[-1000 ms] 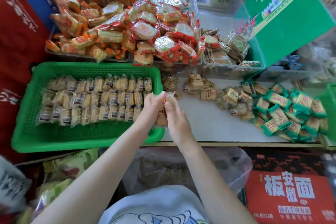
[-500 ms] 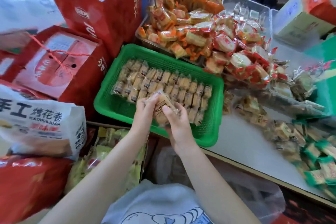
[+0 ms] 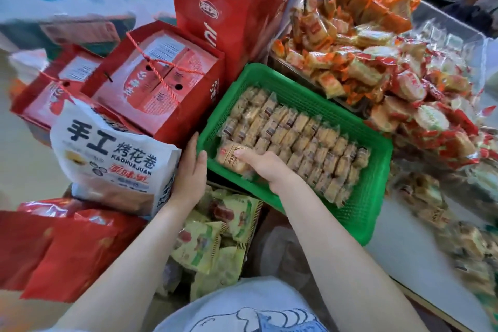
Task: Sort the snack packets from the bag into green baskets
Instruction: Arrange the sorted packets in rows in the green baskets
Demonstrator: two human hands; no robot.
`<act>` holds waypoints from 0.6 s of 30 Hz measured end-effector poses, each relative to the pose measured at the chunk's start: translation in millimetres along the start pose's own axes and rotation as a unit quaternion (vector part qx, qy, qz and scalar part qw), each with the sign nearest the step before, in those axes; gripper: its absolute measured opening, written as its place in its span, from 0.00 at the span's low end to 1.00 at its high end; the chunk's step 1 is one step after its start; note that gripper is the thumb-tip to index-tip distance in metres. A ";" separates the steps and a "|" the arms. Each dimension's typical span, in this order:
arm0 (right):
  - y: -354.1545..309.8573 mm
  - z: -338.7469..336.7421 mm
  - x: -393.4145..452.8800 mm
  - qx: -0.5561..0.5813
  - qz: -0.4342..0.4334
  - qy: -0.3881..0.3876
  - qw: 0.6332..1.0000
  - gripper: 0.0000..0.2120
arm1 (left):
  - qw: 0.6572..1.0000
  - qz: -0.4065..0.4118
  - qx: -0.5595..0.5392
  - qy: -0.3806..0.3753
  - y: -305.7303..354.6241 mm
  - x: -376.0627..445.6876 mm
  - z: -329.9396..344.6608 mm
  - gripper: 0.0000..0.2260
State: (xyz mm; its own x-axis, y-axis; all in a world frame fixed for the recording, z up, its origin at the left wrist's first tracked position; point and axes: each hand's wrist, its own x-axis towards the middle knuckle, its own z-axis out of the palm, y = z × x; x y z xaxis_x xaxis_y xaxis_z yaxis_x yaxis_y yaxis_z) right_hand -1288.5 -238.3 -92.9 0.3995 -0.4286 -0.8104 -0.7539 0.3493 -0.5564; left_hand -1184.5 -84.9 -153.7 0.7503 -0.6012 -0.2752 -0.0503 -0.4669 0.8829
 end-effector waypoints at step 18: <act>-17.7 26.1 3.7 -0.087 0.017 0.100 0.991 0.57 | 0.985 -0.089 -0.145 -0.040 -2.4 -2.3 3.1 0.22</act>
State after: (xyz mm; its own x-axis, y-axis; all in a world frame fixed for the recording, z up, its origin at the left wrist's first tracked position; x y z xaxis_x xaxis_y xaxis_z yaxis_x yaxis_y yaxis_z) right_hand -1260.1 -224.4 -90.8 0.2729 -0.5822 -0.7659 -0.8509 0.2253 -0.4745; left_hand -1188.1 -84.5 -156.3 0.6751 -0.5814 -0.4541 0.2756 -0.3722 0.8863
